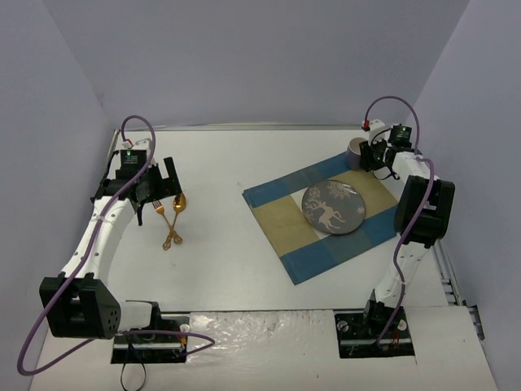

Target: Set the dinner table for one person

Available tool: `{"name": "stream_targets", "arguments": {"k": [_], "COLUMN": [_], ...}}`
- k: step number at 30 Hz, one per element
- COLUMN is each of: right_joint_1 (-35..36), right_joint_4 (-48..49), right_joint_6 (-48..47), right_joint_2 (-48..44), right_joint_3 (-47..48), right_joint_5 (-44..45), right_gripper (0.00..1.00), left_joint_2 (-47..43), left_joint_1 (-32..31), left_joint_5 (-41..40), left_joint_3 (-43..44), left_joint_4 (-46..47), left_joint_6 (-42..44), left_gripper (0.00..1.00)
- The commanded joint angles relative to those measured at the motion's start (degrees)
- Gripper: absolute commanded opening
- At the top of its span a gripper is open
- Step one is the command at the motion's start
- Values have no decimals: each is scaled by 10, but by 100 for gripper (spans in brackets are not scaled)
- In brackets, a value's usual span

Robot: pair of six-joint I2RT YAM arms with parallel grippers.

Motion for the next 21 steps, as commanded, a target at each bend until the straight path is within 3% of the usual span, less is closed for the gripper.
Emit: {"name": "stream_targets", "arguments": {"k": [1,4,10,16,21], "right_joint_1": [-3,-4,0,34,103], "right_joint_4": [48,48,53,65,66], "right_joint_6": [8,24,88,199,255], "right_joint_2": [-42,-67,-151,-255,-358], "right_joint_3": [-5,-11,-32,-79,-142], "right_joint_5": [3,15,36,106,168], "right_gripper": [39,53,73,83,87], "left_joint_2": [-15,-18,-22,-16,-9], "left_joint_1": [4,4,4,2,-4], "left_joint_5": [1,0,-5,-9,-22], "left_joint_3": [7,7,7,3,-12], "left_joint_4": [24,21,15,8,6], "left_joint_6": [1,1,-4,-11,-19], "left_gripper": [97,97,97,97,97]}}
